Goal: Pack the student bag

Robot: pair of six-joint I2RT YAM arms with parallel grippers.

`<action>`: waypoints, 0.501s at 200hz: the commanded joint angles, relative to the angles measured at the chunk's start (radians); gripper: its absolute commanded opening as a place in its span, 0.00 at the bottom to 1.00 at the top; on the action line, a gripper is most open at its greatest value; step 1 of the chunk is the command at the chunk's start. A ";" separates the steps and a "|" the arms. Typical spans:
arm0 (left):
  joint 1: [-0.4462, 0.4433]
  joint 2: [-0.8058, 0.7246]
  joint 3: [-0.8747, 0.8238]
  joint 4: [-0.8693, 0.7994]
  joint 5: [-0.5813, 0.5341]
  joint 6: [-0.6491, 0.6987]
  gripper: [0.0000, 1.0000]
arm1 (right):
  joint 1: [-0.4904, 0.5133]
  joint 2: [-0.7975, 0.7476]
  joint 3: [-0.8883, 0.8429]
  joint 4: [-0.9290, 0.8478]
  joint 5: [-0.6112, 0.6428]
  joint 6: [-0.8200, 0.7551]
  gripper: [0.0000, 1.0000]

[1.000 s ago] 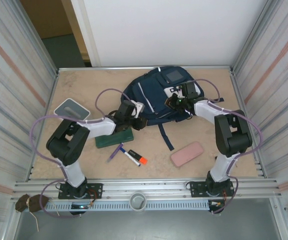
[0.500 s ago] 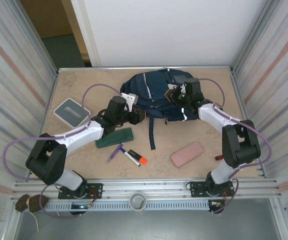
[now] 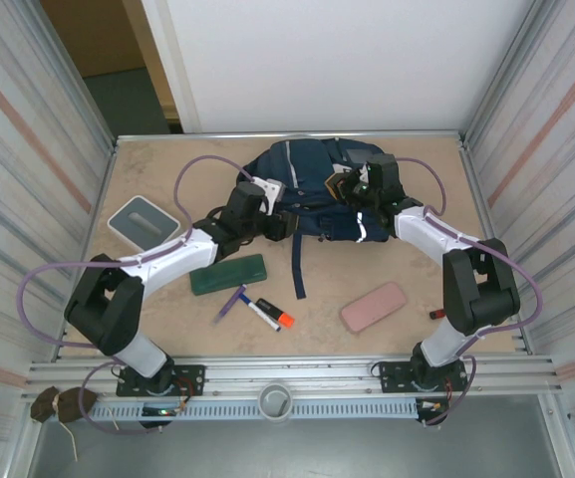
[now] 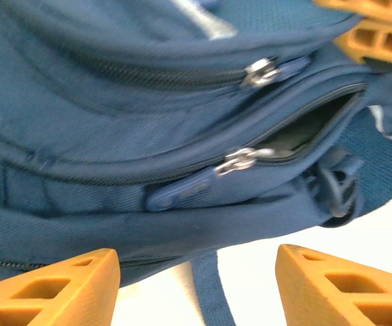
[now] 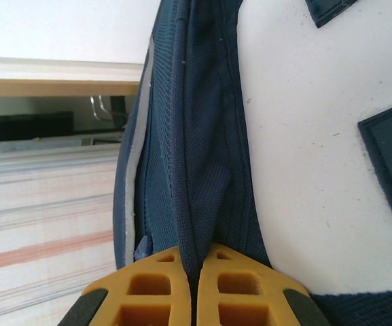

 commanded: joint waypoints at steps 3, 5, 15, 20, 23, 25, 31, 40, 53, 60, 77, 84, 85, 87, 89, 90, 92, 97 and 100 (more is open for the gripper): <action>0.019 0.006 0.052 -0.017 0.014 0.008 0.67 | 0.016 -0.087 0.085 0.186 -0.055 0.030 0.00; 0.019 0.008 0.056 -0.017 0.015 0.011 0.67 | 0.016 -0.086 0.086 0.185 -0.056 0.031 0.00; 0.019 0.020 0.079 -0.025 0.018 0.029 0.70 | 0.018 -0.079 0.089 0.186 -0.067 0.029 0.00; 0.020 0.028 0.096 -0.036 0.016 0.034 0.71 | 0.020 -0.073 0.090 0.186 -0.072 0.031 0.00; 0.022 0.035 0.107 -0.045 0.017 0.034 0.71 | 0.020 -0.069 0.091 0.189 -0.075 0.032 0.00; 0.023 0.038 0.114 -0.052 0.016 0.036 0.71 | 0.019 -0.069 0.090 0.188 -0.076 0.033 0.00; 0.026 0.048 0.131 -0.061 0.023 0.038 0.71 | 0.020 -0.063 0.091 0.190 -0.081 0.034 0.00; 0.029 0.056 0.147 -0.065 0.025 0.039 0.71 | 0.019 -0.056 0.098 0.187 -0.092 0.033 0.00; 0.028 0.066 0.159 -0.067 0.019 0.039 0.71 | 0.018 -0.046 0.105 0.182 -0.103 0.035 0.00; 0.030 0.075 0.169 -0.086 0.011 0.036 0.70 | 0.016 -0.043 0.106 0.181 -0.107 0.038 0.00; 0.031 0.099 0.194 -0.138 -0.005 0.008 0.67 | 0.013 -0.036 0.111 0.179 -0.114 0.046 0.00; 0.031 0.105 0.195 -0.145 -0.003 -0.006 0.66 | 0.011 -0.034 0.115 0.179 -0.116 0.050 0.00; 0.031 0.106 0.194 -0.145 -0.003 -0.007 0.66 | 0.011 -0.033 0.115 0.179 -0.117 0.050 0.00; 0.031 0.106 0.193 -0.146 -0.003 -0.011 0.66 | 0.010 -0.033 0.118 0.180 -0.117 0.051 0.00; 0.031 0.106 0.192 -0.147 -0.003 -0.014 0.66 | 0.009 -0.031 0.117 0.179 -0.118 0.051 0.00; 0.031 0.106 0.192 -0.147 -0.003 -0.015 0.66 | 0.009 -0.032 0.117 0.180 -0.119 0.051 0.00; 0.032 0.107 0.191 -0.146 -0.003 -0.018 0.66 | 0.009 -0.031 0.118 0.179 -0.120 0.052 0.00; 0.031 0.108 0.188 -0.144 0.000 -0.024 0.66 | 0.007 -0.030 0.122 0.180 -0.122 0.054 0.00; 0.032 0.109 0.188 -0.142 0.005 -0.024 0.66 | 0.008 -0.029 0.124 0.180 -0.124 0.054 0.00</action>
